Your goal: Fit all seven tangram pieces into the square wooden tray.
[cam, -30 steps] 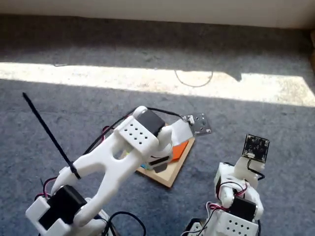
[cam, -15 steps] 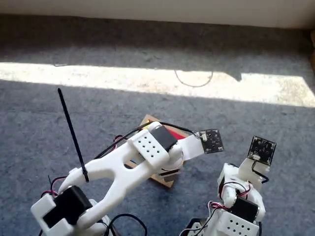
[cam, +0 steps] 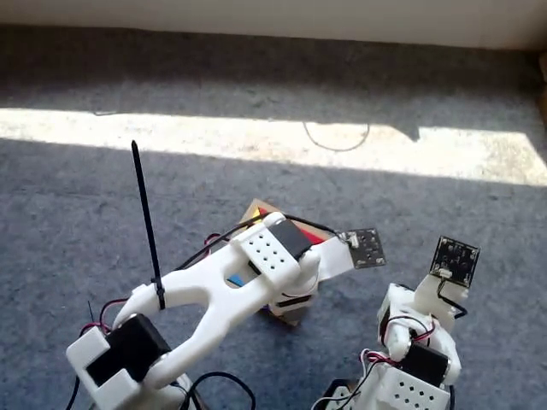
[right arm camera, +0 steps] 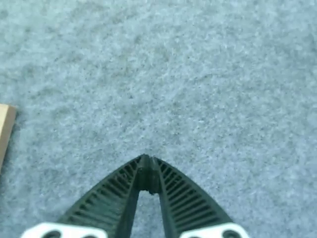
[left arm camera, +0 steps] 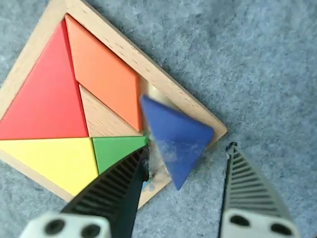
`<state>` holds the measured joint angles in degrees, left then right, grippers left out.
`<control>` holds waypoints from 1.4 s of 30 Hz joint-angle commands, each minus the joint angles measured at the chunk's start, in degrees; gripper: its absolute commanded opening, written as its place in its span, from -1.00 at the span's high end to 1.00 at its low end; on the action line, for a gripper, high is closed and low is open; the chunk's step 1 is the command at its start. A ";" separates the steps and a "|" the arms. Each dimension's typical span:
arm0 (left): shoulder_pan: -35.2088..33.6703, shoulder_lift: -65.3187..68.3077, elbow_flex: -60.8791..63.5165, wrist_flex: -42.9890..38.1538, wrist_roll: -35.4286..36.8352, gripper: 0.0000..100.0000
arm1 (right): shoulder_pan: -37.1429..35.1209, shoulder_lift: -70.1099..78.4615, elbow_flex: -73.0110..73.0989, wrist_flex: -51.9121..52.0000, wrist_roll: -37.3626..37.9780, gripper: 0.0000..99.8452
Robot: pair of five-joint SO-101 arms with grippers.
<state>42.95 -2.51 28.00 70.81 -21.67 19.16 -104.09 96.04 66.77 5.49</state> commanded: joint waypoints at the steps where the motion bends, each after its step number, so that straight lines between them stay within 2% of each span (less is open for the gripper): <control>1: -0.31 -0.31 -2.59 -0.18 2.55 0.48 | 0.31 -0.84 4.09 -1.36 0.62 0.99; 4: -1.71 -0.31 -5.05 0.44 2.46 0.48 | 0.31 -0.84 4.09 -1.36 0.62 0.99; 9: -4.00 -0.31 -10.15 5.98 2.20 0.50 | 0.31 -0.84 4.18 -1.36 0.62 0.99; 13: -4.62 -0.92 -13.05 10.55 2.11 0.62 | 0.31 -0.84 4.18 -1.36 0.62 0.99; 20: -4.53 -14.20 -5.05 11.16 2.46 0.70 | 0.31 -0.84 4.18 -1.36 0.62 0.99; 25: -4.18 -21.41 7.60 3.16 6.33 0.77 | 0.22 -0.84 4.18 -1.36 0.62 0.99; 29: -4.53 -21.85 14.73 -2.46 6.95 0.81 | 0.22 -0.84 4.18 -1.36 0.62 0.99; 42: -4.53 -21.76 26.15 -17.76 7.03 0.82 | 0.22 -0.84 4.18 -1.36 0.62 0.99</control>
<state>39.34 -22.81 53.49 56.84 -15.16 19.16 -104.09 96.04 66.68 5.49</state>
